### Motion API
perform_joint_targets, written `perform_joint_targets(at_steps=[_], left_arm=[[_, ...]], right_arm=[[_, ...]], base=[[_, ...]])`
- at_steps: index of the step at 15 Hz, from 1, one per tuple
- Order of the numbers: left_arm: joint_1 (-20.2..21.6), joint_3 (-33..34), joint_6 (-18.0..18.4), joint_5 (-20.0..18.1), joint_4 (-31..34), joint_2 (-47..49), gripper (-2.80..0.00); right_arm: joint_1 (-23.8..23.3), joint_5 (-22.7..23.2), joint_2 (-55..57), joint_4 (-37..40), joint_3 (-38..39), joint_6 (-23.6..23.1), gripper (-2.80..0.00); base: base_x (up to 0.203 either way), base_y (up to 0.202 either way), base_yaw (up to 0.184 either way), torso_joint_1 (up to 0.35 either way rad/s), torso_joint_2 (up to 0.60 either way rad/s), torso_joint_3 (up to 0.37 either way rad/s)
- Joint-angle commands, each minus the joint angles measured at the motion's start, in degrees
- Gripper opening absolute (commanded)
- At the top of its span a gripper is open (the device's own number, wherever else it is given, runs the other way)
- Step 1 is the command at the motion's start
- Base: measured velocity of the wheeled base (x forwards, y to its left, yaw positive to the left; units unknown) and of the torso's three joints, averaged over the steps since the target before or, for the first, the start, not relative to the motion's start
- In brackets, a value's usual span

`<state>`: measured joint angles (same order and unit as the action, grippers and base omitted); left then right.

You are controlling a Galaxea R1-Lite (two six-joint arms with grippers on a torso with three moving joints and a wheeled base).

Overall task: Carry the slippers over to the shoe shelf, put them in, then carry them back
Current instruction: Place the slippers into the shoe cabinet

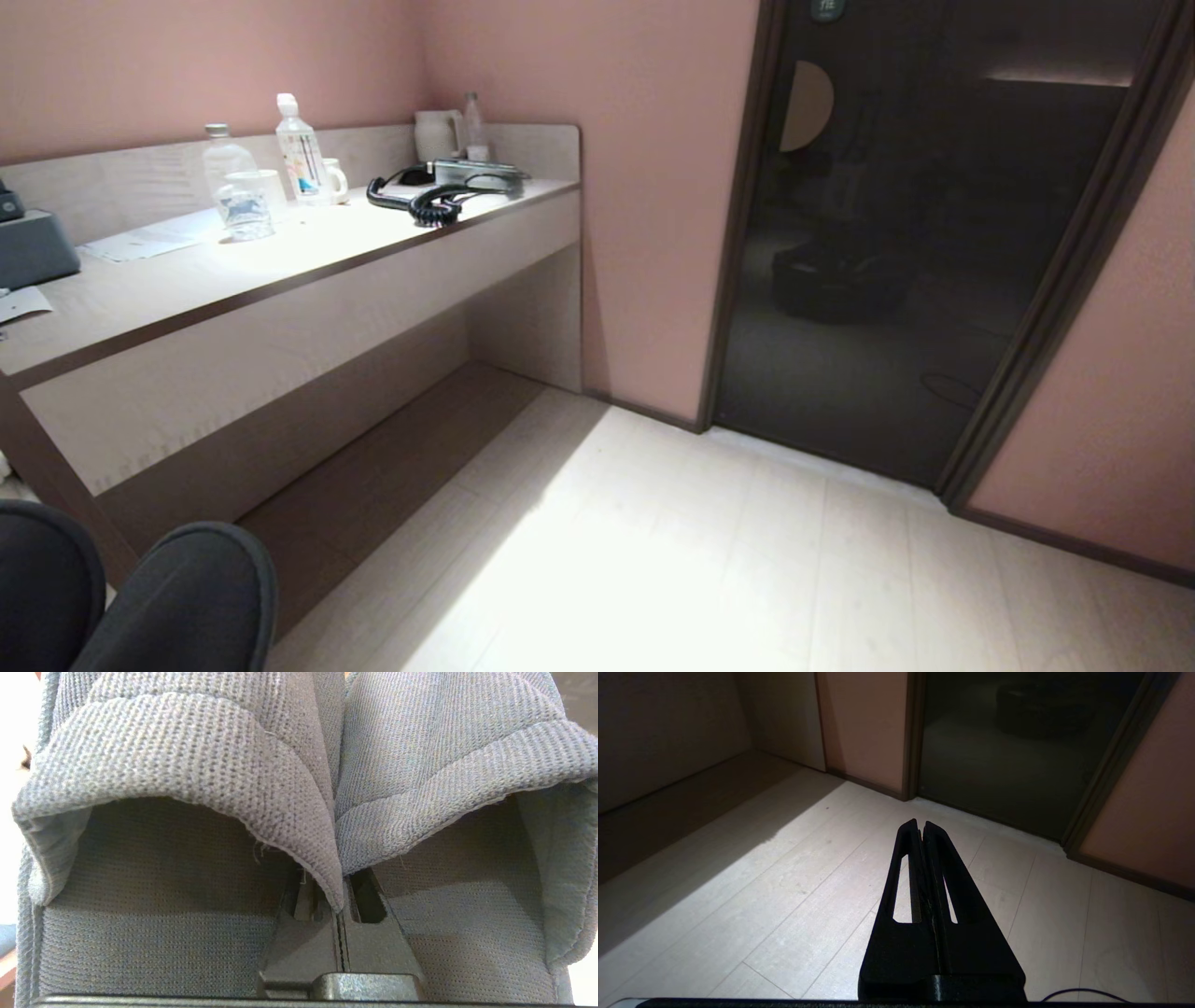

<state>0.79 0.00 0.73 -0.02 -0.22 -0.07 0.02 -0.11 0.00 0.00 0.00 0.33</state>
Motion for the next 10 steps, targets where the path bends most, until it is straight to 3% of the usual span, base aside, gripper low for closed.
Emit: perform_joint_targets(at_steps=[1,10], left_arm=[[0.05,0.0,0.13,-0.05,-0.04,0.07,-2.8],[0.09,0.0,-0.03,0.02,-0.04,0.07,-2.8]], right_arm=[[0.06,0.02,0.0,0.0,0.0,0.02,-2.8],[-0.02,0.02,0.0,0.09,0.0,-0.24,-2.8]], base=[[0.0,0.0,0.0,0.0,0.0,0.096],[0.0,-0.001,0.009,0.002,0.0,0.015]])
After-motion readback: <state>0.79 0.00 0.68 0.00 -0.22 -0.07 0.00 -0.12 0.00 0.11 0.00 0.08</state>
